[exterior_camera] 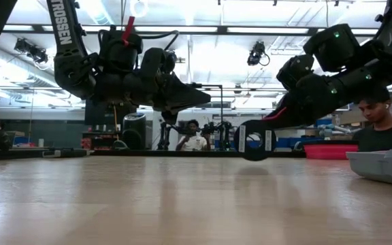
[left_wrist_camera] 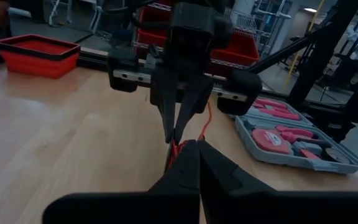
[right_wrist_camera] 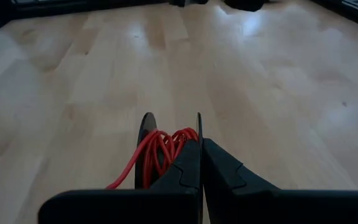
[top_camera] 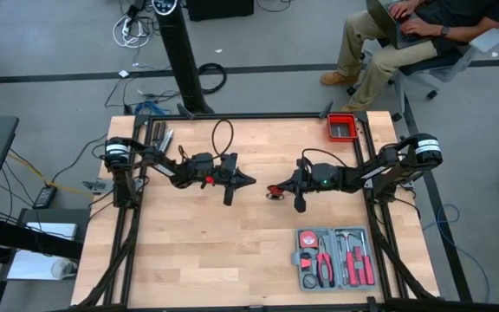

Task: Coil cords
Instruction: Coil the wire

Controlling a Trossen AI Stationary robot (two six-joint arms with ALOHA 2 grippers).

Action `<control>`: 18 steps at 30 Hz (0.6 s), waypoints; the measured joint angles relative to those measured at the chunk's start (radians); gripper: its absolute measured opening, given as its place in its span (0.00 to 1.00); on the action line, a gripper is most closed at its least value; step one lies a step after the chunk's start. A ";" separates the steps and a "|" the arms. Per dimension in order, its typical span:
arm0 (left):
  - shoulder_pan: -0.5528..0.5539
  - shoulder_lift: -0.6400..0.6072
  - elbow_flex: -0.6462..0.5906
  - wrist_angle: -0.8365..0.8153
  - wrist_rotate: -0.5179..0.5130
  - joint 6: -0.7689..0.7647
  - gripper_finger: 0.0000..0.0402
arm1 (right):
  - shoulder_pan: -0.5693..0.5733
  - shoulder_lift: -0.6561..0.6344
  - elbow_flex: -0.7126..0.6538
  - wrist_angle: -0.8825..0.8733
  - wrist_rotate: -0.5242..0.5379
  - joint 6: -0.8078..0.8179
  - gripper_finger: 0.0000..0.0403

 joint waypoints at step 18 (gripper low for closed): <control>0.000 0.000 0.000 -0.003 0.000 -0.003 0.00 | -0.010 0.000 0.000 -0.036 0.007 -0.002 0.13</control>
